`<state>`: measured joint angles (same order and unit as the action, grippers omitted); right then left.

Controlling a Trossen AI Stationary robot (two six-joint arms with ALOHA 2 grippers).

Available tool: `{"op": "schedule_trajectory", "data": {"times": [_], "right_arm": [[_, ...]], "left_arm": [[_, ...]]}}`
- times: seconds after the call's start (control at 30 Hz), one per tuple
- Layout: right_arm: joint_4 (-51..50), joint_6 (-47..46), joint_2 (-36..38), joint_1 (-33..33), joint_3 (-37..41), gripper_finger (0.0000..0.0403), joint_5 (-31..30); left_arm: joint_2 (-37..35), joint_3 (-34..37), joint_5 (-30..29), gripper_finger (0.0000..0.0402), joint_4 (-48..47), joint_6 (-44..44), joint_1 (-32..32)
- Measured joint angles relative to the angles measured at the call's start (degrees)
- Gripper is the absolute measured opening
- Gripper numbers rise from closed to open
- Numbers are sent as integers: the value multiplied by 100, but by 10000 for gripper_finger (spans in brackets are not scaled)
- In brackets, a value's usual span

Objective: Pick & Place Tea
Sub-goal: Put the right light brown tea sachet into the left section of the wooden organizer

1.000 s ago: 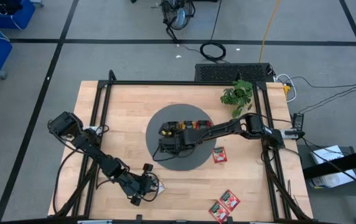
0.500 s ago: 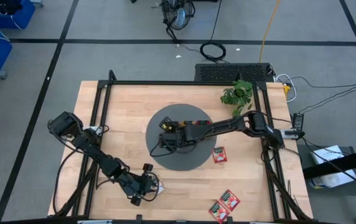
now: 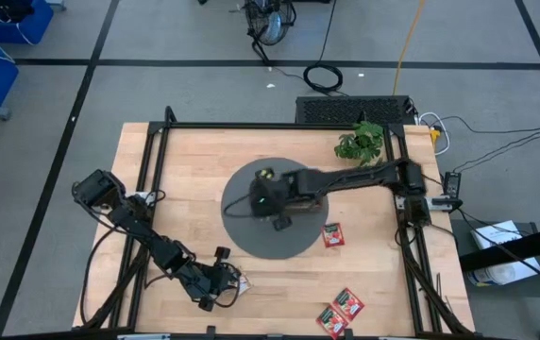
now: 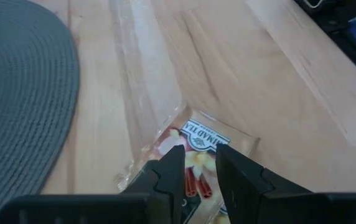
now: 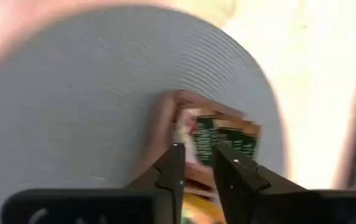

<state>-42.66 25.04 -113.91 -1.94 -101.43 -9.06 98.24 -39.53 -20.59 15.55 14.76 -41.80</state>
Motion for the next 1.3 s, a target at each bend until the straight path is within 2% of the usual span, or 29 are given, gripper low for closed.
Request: {"op": "schedule_trajectory", "data": {"times": [0.07, 0.17, 0.27, 0.37, 0.53, 0.67, 0.83, 0.9, 1.0, 1.07, 1.2, 1.3], "right_arm": [[482, -174, 489, 89, 627, 41, 502], [1403, -327, 1351, 39, 1805, 8, 668], [2409, -804, 2233, -128, 3058, 9, 708], [3635, -1281, 3067, -394, 4264, 7, 754], [5722, -1608, 4017, -764, 5963, 3, 785], [7079, -1796, 4377, -806, 6918, 1, 776], [7287, -2007, 4617, -821, 7515, 3, 778], [7282, -2003, 4647, -868, 7682, 3, 776], [7289, -1938, 4648, -918, 7857, 4, 779], [7286, -1906, 4649, -913, 7963, 4, 776], [7274, -1933, 4649, -911, 8163, 4, 770], [7339, -1957, 4672, -911, 8236, 4, 763]], "left_arm": [[0, 0, -87, 97, -28, -2, -35], [0, 0, -238, 97, -50, -52, -82], [0, 0, -556, 97, -33, -175, -108], [0, 0, -1157, 97, 71, -377, -99], [0, 0, -1805, 97, 499, -517, 330], [-2, -2, -1935, 97, 1022, -354, 929], [-139, -46, -1919, 97, 1107, 233, 1735], [-150, -189, -1561, 97, 1001, 571, 2091], [-179, -597, -766, 97, 11, 851, 2558], [-190, -1060, -520, 97, -1050, 1115, 2773], [-186, -1848, -687, 92, -3004, 1391, 2913], [-192, -2316, -744, 55, -3920, 1407, 2908]]}}
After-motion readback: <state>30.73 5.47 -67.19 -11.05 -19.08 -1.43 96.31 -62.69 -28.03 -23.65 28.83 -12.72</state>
